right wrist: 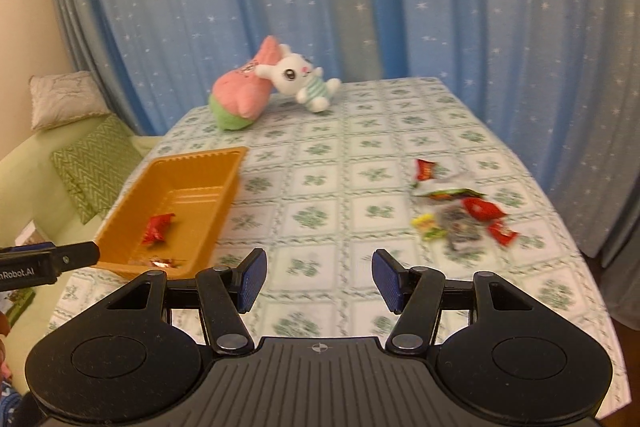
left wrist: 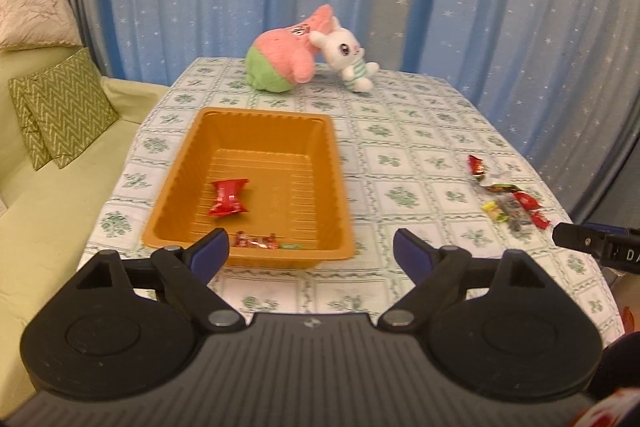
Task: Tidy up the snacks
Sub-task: 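Move the right gripper back toward the remaining candy pile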
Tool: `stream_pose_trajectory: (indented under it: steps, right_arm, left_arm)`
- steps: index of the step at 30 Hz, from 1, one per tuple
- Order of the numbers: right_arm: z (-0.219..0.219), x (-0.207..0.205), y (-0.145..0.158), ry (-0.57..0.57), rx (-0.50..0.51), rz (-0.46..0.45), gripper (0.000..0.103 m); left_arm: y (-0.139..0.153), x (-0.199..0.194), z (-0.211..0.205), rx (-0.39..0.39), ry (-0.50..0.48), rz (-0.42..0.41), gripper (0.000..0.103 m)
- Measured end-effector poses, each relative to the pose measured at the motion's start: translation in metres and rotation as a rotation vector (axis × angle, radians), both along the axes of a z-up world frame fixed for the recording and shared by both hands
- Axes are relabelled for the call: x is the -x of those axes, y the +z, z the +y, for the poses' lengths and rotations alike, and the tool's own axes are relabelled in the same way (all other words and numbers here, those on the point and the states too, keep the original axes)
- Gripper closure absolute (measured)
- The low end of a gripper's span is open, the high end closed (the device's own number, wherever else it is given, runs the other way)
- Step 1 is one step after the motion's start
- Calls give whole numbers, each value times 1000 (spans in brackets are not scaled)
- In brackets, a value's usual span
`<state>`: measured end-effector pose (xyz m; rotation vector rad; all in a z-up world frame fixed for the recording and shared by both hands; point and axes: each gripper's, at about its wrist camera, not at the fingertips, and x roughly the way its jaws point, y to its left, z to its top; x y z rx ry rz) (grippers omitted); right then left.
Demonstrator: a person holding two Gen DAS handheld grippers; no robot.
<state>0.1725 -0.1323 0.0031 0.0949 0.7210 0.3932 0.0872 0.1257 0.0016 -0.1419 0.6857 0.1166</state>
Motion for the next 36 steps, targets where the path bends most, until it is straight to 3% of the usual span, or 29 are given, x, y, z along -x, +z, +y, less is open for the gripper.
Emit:
stream_pose_trajectory:
  steps: [15, 36]
  right_arm:
    - [-67, 9, -1, -114, 34, 12, 44]
    - [-121, -10, -14, -192, 45, 47, 44]
  left_arm:
    - [-1, -12, -68, 7, -126, 13, 11]
    - [-18, -46, -115, 8, -209, 53, 11]
